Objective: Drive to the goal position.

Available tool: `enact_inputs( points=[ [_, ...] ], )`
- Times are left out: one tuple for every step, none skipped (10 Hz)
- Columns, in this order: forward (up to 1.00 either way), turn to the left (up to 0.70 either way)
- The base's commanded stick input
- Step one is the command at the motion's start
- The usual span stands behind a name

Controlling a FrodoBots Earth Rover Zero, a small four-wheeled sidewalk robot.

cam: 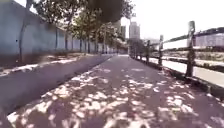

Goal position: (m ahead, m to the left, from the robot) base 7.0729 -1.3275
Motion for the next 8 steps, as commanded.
enact_inputs(
  points=[
    [1.00, 0.00],
    [1.00, 0.00],
    [1.00, 0.00],
    [1.00, 0.00],
    [1.00, 0.00],
    [1.00, -0.10],
    [1.00, -0.39],
    [1.00, -0.40]
  ],
)
